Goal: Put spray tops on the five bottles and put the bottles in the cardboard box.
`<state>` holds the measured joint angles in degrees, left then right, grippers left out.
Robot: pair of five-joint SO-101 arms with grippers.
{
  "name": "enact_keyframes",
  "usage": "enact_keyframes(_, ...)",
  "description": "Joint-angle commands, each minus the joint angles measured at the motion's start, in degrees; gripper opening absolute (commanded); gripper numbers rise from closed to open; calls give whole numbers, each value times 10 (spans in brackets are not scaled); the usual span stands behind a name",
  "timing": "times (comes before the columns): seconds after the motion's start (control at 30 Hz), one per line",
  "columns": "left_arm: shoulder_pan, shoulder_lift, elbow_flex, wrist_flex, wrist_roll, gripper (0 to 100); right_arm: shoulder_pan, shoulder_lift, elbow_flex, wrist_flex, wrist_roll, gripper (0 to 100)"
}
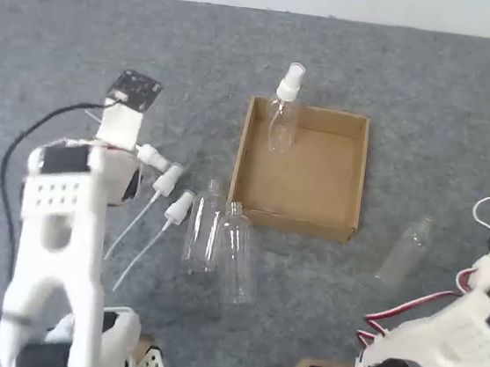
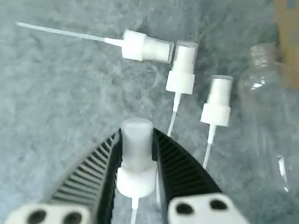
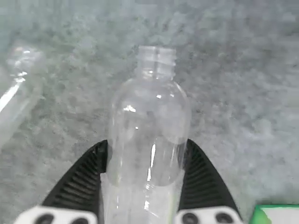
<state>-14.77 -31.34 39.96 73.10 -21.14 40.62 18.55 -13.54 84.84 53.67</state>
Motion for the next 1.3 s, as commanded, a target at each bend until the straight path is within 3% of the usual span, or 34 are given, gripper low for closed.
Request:
enact_keyframes(0.0,2,-124,7,32,10,13,-23,-83,85,-54,-11,6)
enact_keyframes(0.23,17,-197,39,40,25,13,-57,-194,321,-229,-48,6)
enact_keyframes(0.47,160,-195,55,34,101,13,-57,-230,444,-333,-69,6)
enact_keyframes(0.67,240,-194,112,-44,129,13,-53,-230,452,-328,-69,27)
enact_keyframes(0.97,243,-195,139,-61,142,13,-57,-237,450,-301,-66,300)
enact_keyframes(1.1,242,-195,139,-61,142,13,-71,-237,440,-291,-67,316)
enact_keyframes(1.27,242,-195,139,-61,142,13,-99,-229,340,-182,-70,316)
